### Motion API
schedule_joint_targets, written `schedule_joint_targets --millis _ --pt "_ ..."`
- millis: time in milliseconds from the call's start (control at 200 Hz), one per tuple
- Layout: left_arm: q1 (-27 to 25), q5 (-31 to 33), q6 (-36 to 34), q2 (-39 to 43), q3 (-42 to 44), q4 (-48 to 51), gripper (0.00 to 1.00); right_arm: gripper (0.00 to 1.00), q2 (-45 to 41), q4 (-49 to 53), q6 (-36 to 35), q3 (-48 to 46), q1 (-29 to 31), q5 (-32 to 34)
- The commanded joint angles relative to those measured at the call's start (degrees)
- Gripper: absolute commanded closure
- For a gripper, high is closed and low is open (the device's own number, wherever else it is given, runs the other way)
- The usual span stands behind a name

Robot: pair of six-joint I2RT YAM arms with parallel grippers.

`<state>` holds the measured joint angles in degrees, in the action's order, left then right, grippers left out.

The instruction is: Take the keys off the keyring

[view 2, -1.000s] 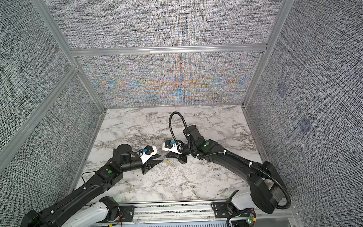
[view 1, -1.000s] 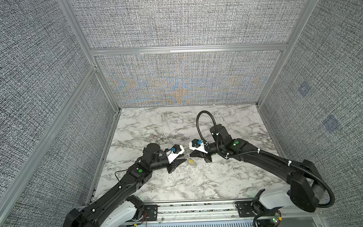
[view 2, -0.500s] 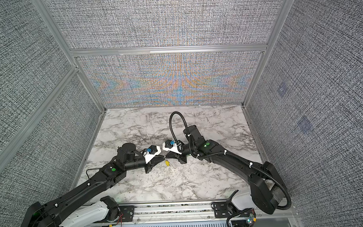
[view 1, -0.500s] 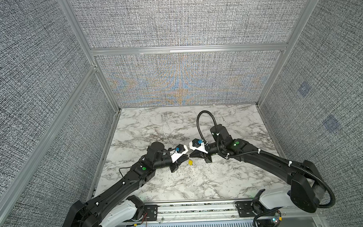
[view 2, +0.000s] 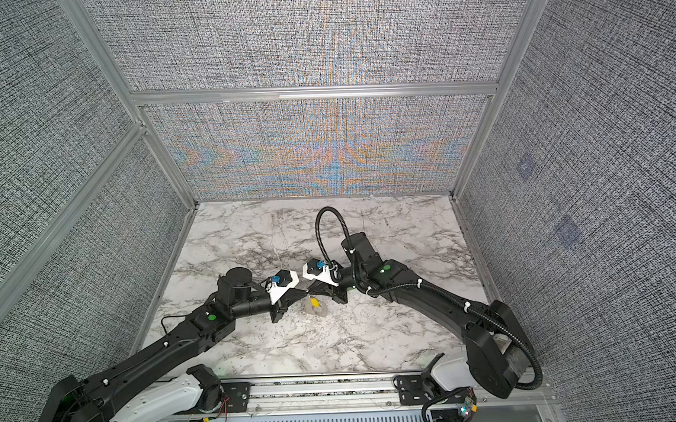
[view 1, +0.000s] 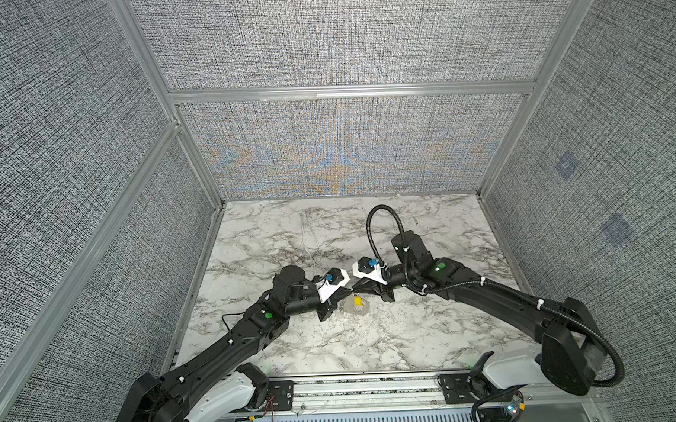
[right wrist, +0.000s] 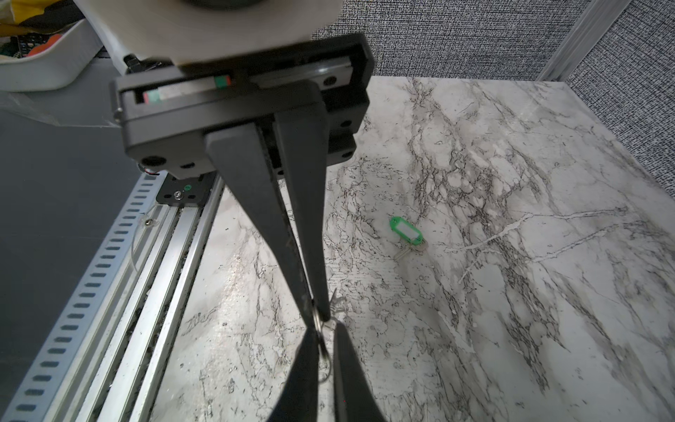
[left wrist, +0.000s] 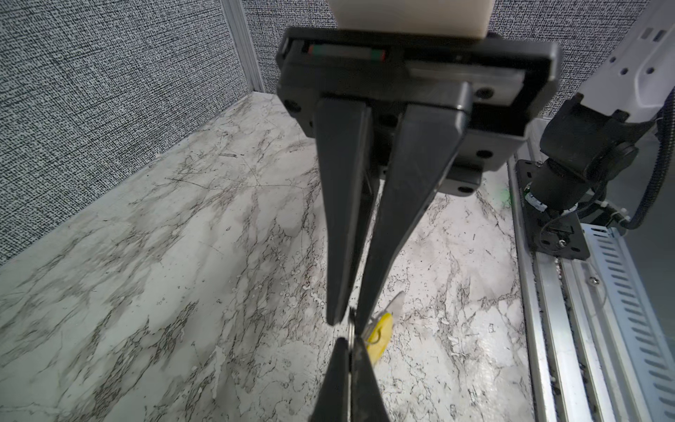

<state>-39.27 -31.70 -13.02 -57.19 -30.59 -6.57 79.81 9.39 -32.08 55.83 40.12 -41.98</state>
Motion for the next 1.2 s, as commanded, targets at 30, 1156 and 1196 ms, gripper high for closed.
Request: schedule_joint_targets --millis 30,1156,1196 --pt "0.0 0.2 2.9 0.5 0.2 -3.3 1.00 0.74 -1.6 -3.4 1.0 -0.4 0.1 4.0" --pt "0.0 9.1 13.8 -0.2 -2.7 -6.9 1.00 0.65 -13.0 -21.5 20.9 -18.4 8.7 29.5" --pt "0.0 9.0 14.0 -0.2 -2.7 -7.0 1.00 0.64 -12.9 -21.9 20.6 -18.5 8.9 30.3"
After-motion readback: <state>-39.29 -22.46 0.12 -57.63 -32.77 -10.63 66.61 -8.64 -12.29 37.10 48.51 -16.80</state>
